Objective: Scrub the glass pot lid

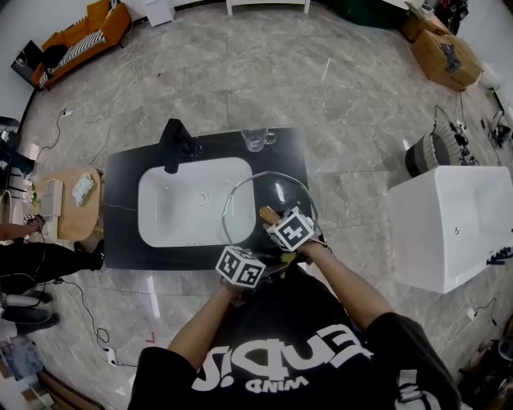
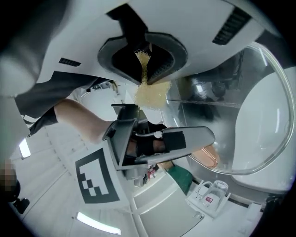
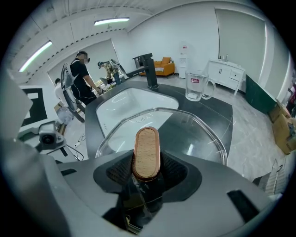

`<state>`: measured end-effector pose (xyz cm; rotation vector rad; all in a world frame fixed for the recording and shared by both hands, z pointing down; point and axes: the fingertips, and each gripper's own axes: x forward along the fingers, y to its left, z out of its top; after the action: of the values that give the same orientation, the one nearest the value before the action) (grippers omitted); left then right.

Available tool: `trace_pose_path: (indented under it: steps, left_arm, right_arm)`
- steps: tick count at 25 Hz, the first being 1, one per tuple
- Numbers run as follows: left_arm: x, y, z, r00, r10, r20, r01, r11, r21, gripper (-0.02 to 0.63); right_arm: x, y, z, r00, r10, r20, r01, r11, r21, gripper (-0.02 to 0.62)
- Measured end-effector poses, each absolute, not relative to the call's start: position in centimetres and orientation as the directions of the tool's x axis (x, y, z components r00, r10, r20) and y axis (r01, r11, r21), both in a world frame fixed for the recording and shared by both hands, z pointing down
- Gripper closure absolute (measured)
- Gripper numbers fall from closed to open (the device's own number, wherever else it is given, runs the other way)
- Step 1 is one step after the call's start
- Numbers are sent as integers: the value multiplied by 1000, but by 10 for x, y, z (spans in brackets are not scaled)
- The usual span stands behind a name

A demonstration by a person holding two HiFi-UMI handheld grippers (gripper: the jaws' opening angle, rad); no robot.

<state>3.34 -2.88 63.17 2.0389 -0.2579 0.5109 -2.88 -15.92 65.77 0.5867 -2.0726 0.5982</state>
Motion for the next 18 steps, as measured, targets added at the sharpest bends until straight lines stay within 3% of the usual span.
trace_pose_path:
  steps: [12,18]
  left_arm:
    - [10,-28,616,890,-1,456,-398,-489,776,561]
    - [-3,-34,599,886,-21,464,-411,-498,764,561]
  right_arm:
    - [-19,-144,650,-485,-183,855,-578,801,-156,411]
    - [-13,-147,618,-523,-264,811,-592,797,-122,411]
